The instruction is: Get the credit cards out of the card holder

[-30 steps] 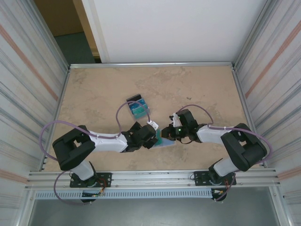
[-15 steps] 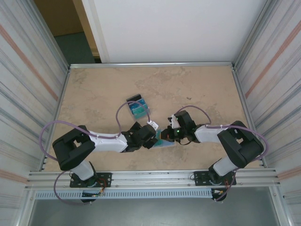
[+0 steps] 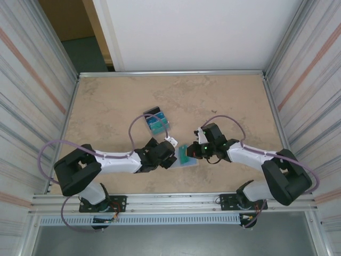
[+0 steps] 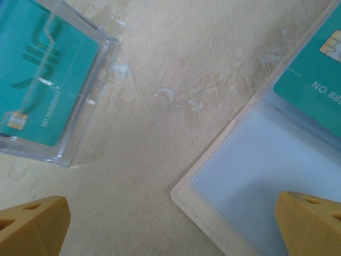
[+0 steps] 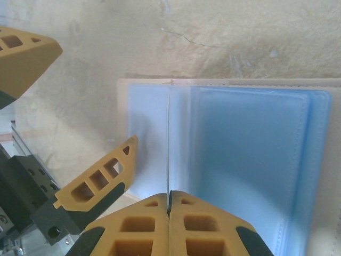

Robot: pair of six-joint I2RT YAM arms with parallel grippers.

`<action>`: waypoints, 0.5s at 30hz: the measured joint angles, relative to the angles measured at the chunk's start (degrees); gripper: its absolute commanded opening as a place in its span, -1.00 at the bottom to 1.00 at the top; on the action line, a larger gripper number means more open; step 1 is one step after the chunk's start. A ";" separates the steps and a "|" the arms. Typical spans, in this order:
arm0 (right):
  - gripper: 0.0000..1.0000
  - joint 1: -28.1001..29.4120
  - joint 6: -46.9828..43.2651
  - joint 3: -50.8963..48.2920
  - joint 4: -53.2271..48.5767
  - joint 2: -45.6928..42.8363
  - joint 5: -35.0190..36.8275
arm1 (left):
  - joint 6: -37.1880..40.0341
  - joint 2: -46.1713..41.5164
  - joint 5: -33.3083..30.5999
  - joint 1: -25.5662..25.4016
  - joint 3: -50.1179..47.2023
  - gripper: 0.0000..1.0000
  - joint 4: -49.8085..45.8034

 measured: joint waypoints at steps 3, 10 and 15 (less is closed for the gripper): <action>-1.00 0.00 -1.79 0.15 -2.03 -3.39 0.42 | -0.83 -3.89 -1.09 0.00 0.00 0.98 -1.36; -1.00 0.13 -7.34 1.64 -7.28 -12.52 1.68 | -2.23 -15.74 -3.56 0.11 0.00 0.97 -3.15; -1.00 1.14 -12.63 3.23 -10.10 -18.36 2.80 | -1.22 -23.28 1.07 2.80 0.00 0.96 -3.13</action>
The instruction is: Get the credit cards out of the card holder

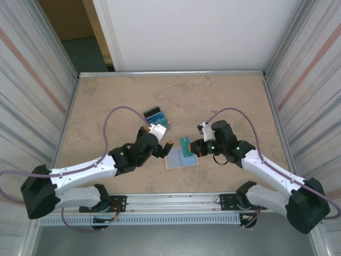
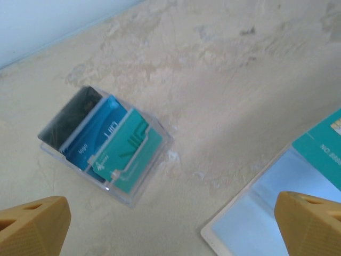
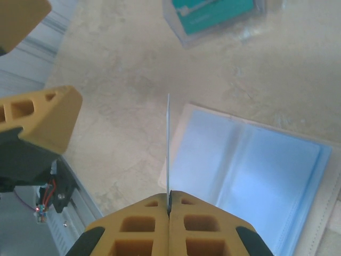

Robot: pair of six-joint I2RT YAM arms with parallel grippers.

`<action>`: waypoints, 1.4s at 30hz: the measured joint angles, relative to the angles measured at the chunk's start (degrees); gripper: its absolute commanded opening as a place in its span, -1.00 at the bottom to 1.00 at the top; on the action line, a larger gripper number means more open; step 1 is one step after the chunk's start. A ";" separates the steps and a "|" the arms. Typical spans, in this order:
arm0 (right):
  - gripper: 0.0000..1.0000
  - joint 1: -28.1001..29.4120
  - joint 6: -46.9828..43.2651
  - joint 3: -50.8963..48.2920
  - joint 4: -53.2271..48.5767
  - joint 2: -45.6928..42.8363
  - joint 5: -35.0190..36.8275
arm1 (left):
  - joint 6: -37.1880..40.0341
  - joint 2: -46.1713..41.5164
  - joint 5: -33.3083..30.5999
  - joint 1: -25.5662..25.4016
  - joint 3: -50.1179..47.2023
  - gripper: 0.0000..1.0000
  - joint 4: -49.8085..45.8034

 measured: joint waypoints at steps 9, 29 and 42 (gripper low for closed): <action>-1.00 2.36 -9.55 3.72 -2.86 -3.61 -0.35 | 7.37 -5.66 18.86 7.08 2.10 0.72 -2.01; -1.00 6.43 -25.79 15.43 -12.33 5.75 -12.70 | 21.44 -0.09 55.43 11.76 11.54 -0.23 -15.04; -0.66 6.43 -28.65 16.31 -13.66 6.73 -13.40 | 23.69 1.55 60.19 11.76 12.07 -1.00 -17.79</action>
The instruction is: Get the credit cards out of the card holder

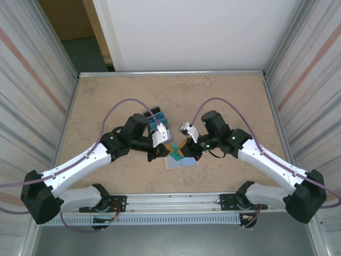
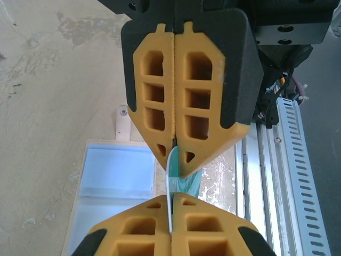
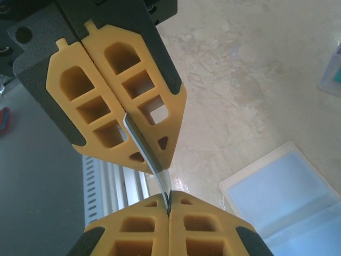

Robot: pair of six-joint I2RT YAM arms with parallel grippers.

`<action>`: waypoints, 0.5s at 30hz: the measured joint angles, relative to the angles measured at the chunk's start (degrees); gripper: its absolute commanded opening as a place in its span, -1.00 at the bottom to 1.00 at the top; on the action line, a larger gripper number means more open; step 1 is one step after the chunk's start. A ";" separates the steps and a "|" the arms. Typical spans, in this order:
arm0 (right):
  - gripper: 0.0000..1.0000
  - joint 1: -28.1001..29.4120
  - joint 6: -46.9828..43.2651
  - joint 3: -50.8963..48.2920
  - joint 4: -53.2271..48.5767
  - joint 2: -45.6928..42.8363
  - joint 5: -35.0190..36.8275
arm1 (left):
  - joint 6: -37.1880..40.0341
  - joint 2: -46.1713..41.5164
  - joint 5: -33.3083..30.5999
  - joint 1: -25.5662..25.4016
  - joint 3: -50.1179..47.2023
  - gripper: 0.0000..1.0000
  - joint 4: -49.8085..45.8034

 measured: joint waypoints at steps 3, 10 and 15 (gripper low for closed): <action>-0.17 -0.04 0.26 -0.15 0.74 -0.63 1.86 | -0.13 -0.35 0.07 -0.02 -0.07 -1.00 0.31; 0.26 -0.35 5.40 -5.09 7.23 -9.81 9.90 | -5.75 -7.15 -7.10 0.09 -4.98 -1.00 4.68; 0.46 -2.05 12.98 -10.75 15.91 -16.11 15.23 | -15.56 -12.50 -17.40 0.11 -8.74 -1.00 8.63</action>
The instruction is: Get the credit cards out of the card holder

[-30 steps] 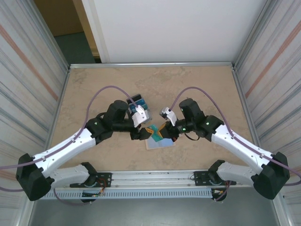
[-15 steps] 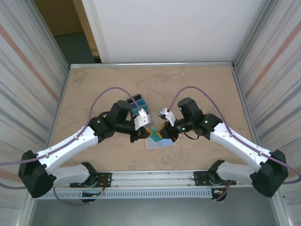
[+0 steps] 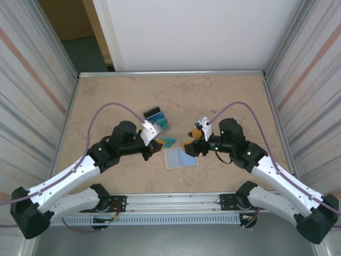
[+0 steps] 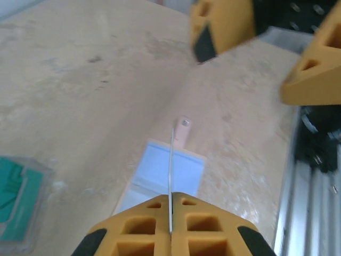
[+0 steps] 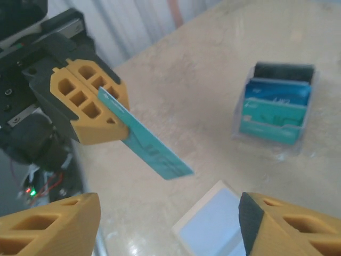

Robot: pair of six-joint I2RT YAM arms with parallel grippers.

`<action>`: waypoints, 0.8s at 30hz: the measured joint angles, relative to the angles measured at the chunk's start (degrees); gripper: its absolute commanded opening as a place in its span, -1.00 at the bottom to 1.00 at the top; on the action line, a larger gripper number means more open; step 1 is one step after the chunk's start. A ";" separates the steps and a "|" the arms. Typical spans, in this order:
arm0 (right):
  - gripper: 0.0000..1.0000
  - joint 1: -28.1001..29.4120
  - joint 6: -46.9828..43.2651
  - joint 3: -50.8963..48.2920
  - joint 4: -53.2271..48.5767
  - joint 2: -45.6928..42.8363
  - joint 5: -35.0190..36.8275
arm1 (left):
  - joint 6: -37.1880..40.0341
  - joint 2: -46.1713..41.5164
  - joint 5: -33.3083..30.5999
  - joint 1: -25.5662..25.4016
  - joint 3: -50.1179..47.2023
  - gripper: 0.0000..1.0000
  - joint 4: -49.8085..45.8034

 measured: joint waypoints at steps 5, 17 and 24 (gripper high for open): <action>0.50 -1.77 10.40 -5.27 11.37 0.63 0.39 | -10.73 -6.43 -7.15 0.00 -6.60 -1.00 8.50; 0.38 -1.70 26.01 -7.56 36.06 15.69 -7.08 | -28.70 -9.64 -10.64 0.11 -15.23 -1.00 27.39; 0.17 -1.29 28.70 -5.77 43.93 21.49 -11.61 | -32.20 -8.50 -9.66 0.35 -15.58 -1.00 33.92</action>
